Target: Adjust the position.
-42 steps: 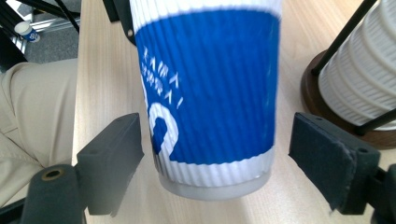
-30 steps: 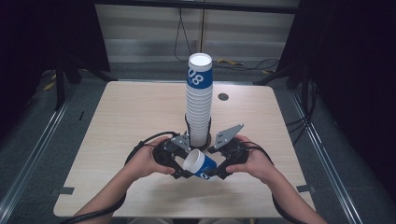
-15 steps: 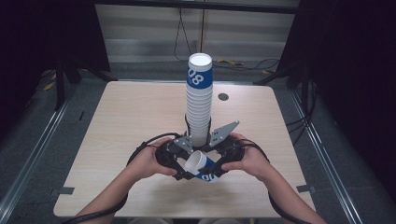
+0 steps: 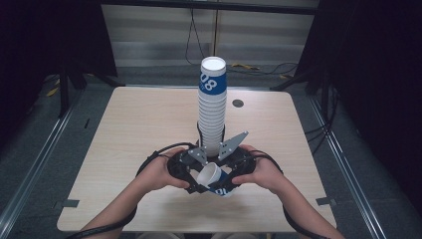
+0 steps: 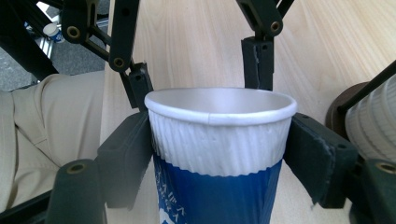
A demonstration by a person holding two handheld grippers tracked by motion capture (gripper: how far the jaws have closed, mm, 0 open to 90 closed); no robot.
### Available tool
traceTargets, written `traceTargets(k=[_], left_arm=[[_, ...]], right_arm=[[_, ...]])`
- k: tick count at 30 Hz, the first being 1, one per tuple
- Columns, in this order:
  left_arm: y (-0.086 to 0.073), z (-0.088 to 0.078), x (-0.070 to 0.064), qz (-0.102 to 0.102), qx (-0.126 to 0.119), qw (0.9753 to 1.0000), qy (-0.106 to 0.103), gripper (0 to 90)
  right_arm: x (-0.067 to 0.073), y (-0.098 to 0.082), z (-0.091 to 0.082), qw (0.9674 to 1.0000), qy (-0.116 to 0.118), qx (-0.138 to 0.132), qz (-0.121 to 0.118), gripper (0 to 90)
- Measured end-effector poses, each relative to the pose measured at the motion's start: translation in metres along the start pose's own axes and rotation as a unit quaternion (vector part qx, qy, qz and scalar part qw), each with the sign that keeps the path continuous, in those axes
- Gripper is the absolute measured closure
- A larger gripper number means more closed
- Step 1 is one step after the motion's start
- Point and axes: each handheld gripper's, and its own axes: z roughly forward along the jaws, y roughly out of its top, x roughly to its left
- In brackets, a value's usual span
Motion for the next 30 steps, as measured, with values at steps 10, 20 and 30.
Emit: traceTargets(k=[10,20,30], left_arm=[[-0.003,0.000,0.001,0.008,-0.005,0.9997,0.024,30.5],[-0.010,0.000,0.004,-0.020,-0.009,0.9991,0.035,20.4],[-0.030,-0.001,0.008,-0.051,-0.007,0.9977,0.045,19.7]], right_arm=[[0.000,0.000,0.002,0.9999,-0.011,-0.001,-0.007,31.8],[-0.003,-0.009,0.003,0.9994,-0.017,-0.031,0.004,31.2],[-0.008,-0.023,0.007,0.9963,-0.051,-0.065,0.025,29.3]])
